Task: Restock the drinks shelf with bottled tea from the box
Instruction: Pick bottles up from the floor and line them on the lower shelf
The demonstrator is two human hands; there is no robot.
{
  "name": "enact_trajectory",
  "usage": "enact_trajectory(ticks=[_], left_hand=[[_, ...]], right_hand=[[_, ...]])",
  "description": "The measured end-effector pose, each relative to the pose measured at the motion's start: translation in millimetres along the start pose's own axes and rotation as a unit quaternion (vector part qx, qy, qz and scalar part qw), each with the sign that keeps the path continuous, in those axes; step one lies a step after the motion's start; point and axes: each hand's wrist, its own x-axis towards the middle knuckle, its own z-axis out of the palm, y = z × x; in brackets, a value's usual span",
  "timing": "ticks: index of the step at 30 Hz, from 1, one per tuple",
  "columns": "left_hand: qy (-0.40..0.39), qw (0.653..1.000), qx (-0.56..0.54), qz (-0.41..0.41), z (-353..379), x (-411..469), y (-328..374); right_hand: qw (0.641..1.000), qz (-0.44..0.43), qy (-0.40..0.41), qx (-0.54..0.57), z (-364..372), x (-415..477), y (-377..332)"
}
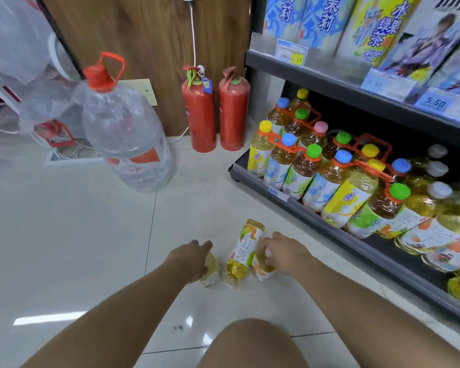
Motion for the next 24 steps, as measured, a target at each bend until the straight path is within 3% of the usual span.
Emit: enact_trajectory(ticks=[10, 19, 24], left_hand=[[0.019, 1.000, 0.017, 0.016, -5.6, -7.6, 20.0], [0.084, 0.986, 0.097, 0.103, -89.2, -68.0, 105.3], [0.125, 0.964, 0.167, 0.164, -125.7, -89.0, 180.9]], right_hand=[[0.981, 0.064, 0.067, 0.169, -23.0, -45.6, 59.0], [0.976, 0.148, 0.116, 0.106, -86.6, -166.1, 120.7], [0.962, 0.183, 0.157, 0.127, -107.2, -240.1, 170.6]])
